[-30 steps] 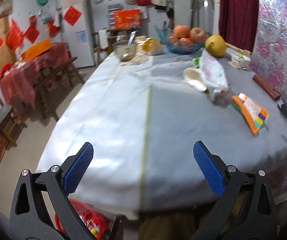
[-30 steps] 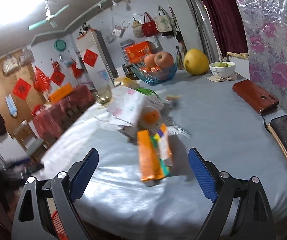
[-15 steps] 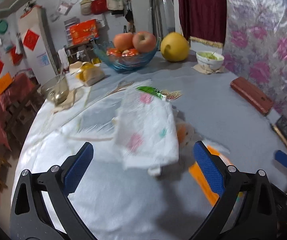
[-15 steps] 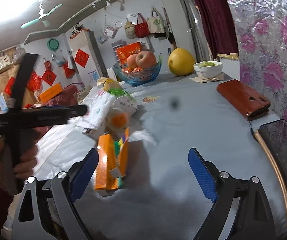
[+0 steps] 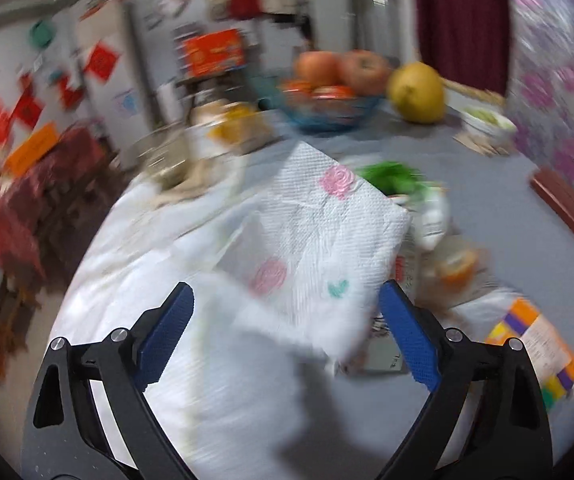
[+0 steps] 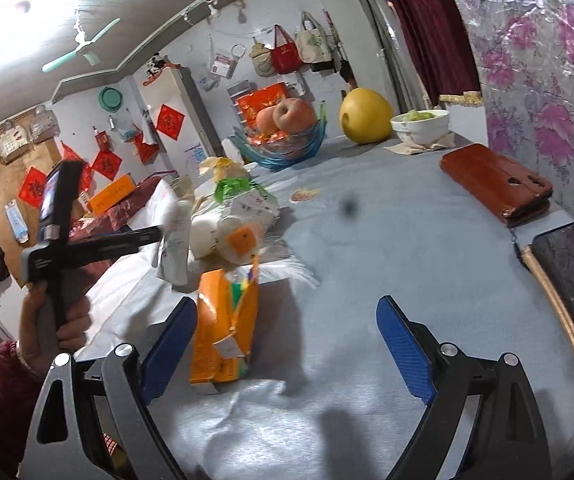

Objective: Collect trash
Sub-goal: 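Close the left tool on the white tissue while the right tool grasps the orange snack box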

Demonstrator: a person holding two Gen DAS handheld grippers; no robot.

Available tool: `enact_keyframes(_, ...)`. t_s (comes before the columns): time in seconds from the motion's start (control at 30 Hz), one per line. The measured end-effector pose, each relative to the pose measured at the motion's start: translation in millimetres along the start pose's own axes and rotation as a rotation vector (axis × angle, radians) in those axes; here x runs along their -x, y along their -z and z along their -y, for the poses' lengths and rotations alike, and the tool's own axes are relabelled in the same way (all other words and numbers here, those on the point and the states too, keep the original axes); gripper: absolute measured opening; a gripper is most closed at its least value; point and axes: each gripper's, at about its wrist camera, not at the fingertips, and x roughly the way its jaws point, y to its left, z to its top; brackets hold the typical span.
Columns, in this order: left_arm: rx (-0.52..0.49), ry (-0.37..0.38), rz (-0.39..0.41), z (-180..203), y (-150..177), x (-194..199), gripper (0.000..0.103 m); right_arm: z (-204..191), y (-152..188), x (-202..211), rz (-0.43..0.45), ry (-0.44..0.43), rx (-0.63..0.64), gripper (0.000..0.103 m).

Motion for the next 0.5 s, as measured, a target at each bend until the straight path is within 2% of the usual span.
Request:
enact_keyframes(0.1, 0.069, 0.030, -0.023, -35.4, 15.8, 11.7, 0.090, -9.5, 1.7, -4.9, -0.012, -0.026, 0.015, 0.089)
enact_keyframes(0.2, 0.080, 0.022, -0.032, -49.6, 27.8, 18.5, 0.091, -21.0, 4.0, -8.0, -0.022, -0.035, 0.046, 0.089)
enact_keyframes(0.4, 0.063, 0.022, -0.044, -45.3, 24.3, 4.4, 0.091, -29.2, 3.9, -4.8, -0.013, -0.019, 0.072, 0.089)
enact_keyframes(0.5, 0.001, 0.001, -0.053, -30.7, 15.2, -15.2, 0.091, -28.2, 2.8, -2.4, -0.005, -0.010, 0.070, 0.089)
